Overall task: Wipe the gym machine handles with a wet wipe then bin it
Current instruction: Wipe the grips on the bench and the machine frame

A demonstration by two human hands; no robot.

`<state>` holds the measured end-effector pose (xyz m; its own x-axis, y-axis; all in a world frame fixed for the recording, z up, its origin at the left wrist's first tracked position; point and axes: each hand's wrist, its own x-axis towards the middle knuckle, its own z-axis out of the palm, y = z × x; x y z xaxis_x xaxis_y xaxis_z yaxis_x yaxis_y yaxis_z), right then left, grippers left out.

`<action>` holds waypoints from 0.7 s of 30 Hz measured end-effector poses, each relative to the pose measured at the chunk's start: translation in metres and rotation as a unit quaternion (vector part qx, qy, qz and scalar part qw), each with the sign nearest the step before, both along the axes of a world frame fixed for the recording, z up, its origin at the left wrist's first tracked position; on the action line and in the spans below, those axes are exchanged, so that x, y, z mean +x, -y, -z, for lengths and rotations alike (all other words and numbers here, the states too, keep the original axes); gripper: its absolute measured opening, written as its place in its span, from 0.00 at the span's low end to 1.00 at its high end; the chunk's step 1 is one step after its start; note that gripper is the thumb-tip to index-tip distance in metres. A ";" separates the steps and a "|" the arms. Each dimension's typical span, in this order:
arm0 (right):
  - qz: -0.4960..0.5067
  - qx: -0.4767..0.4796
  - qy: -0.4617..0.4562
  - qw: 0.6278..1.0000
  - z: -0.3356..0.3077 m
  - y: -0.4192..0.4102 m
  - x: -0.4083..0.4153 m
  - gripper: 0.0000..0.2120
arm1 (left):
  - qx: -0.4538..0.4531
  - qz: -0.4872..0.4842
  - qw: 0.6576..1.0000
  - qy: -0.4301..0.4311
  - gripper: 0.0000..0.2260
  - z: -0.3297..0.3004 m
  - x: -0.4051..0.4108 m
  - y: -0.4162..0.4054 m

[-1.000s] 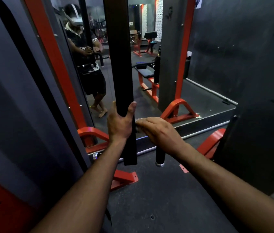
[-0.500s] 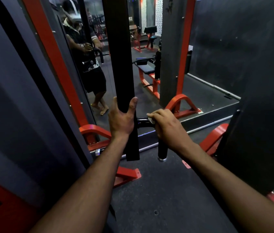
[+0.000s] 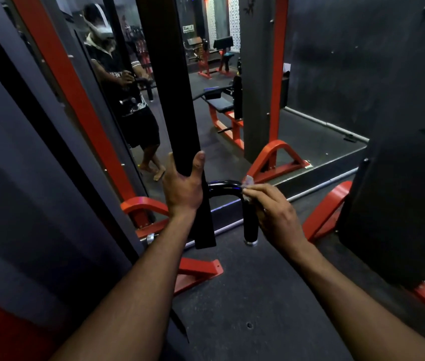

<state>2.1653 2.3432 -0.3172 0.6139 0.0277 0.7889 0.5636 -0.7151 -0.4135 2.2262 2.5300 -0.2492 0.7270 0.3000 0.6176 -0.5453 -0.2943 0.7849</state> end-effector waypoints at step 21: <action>0.079 0.318 -0.142 0.934 0.008 -0.011 0.007 0.10 | 0.052 -0.035 0.998 -0.004 0.16 -0.002 -0.002 0.005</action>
<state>2.1720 2.3543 -0.3250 0.7574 -0.5005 0.4194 0.2750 -0.3381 -0.9000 2.2239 2.5252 -0.2474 0.7116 0.2855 0.6420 -0.5140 -0.4114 0.7527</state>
